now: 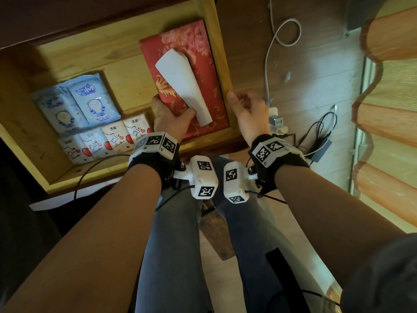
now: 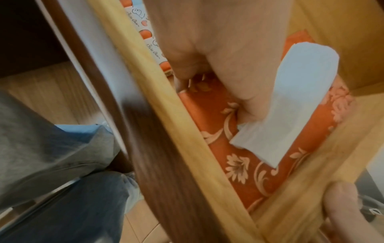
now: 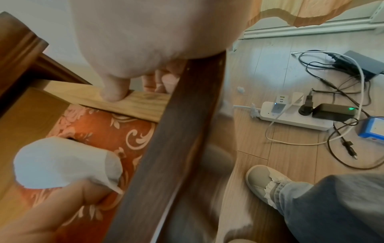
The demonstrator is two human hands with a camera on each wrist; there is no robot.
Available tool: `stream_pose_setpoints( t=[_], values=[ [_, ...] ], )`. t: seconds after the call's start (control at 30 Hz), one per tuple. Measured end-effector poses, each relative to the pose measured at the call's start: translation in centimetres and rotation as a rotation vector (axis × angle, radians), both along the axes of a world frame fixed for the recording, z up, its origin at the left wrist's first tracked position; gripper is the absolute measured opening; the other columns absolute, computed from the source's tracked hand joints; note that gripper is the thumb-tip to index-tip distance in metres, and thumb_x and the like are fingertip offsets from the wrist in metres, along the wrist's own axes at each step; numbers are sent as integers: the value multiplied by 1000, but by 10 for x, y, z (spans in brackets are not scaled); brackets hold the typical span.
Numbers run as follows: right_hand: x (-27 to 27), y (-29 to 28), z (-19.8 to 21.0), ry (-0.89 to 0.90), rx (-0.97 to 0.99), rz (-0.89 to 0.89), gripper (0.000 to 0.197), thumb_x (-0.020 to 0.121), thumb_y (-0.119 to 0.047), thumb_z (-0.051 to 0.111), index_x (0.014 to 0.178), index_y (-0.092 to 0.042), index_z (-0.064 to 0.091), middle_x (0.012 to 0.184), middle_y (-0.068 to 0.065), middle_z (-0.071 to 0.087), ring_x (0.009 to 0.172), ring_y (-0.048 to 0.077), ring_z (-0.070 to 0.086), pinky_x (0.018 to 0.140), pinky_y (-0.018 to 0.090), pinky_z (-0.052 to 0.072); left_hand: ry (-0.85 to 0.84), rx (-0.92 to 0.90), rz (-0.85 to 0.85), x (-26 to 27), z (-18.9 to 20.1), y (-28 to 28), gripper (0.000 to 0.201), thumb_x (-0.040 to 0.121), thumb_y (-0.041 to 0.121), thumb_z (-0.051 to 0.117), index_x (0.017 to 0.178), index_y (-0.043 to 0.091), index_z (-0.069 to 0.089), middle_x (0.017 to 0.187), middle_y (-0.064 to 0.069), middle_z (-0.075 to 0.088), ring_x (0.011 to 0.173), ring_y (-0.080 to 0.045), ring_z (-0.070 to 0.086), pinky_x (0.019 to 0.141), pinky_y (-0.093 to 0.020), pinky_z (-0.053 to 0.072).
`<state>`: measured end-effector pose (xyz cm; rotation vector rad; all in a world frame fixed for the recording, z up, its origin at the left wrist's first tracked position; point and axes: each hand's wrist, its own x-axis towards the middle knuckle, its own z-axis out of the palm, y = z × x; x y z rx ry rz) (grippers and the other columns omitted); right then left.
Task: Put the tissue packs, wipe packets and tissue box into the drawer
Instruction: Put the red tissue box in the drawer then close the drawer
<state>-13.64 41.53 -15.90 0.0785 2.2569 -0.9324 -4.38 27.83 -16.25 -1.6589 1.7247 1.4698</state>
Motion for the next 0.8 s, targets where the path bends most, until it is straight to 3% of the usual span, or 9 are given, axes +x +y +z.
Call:
stream_pose_setpoints(
  t=[0.17, 0.3, 0.4, 0.5, 0.63, 0.7, 0.8],
  values=[
    [1, -1, -1, -2, 0, -8, 32, 85, -43, 58, 91, -12, 61, 66, -9, 51, 65, 7, 50, 66, 22, 42, 38, 34, -29, 3, -1, 0, 75, 80, 26, 66, 135, 7, 18, 129, -12, 52, 115, -27, 53, 95, -35, 44],
    [0, -1, 0, 8, 28, 9, 28, 86, -44, 56, 88, -16, 57, 65, -12, 50, 62, 2, 48, 58, 10, 38, 74, 82, -34, 3, -1, 3, 80, 81, 33, 65, 136, 4, 16, 136, -16, 43, 122, -30, 47, 104, -42, 40],
    [1, -2, 3, 31, 44, 8, 33, 86, -44, 57, 93, -12, 61, 65, -14, 49, 60, -1, 47, 54, 7, 38, 27, 131, -139, 10, -1, 6, 81, 81, 50, 55, 139, 4, 23, 137, -17, 47, 122, -30, 49, 100, -32, 38],
    [3, -4, 9, 50, 85, 13, 38, 86, -46, 57, 97, -10, 62, 67, -17, 48, 62, -4, 47, 58, 9, 37, 1, 84, -168, 19, 4, 7, 64, 92, 33, 50, 139, 3, 19, 138, -15, 47, 125, -29, 47, 100, -31, 36],
    [9, -6, 21, 131, 99, 10, 35, 85, -40, 59, 104, -11, 60, 63, -15, 47, 59, -1, 48, 60, 21, 43, -55, -67, -291, 29, 24, 6, 41, 96, 26, 45, 131, 5, 40, 134, -17, 51, 123, -32, 48, 100, -37, 37],
    [15, -8, 30, 165, 123, 45, 32, 85, -37, 60, 106, -12, 59, 63, -14, 49, 62, 7, 53, 64, 30, 50, -10, -121, -245, 37, 34, 5, 38, 94, 25, 48, 128, 8, 48, 130, -14, 56, 120, -29, 51, 99, -35, 39],
    [26, -11, 45, 203, 111, 158, 31, 84, -34, 61, 106, -12, 58, 74, -8, 57, 74, 13, 59, 71, 33, 54, 101, -187, -127, 54, 52, 5, 31, 90, 24, 55, 118, 10, 57, 118, -7, 64, 107, -17, 58, 94, -29, 46]
  ],
)
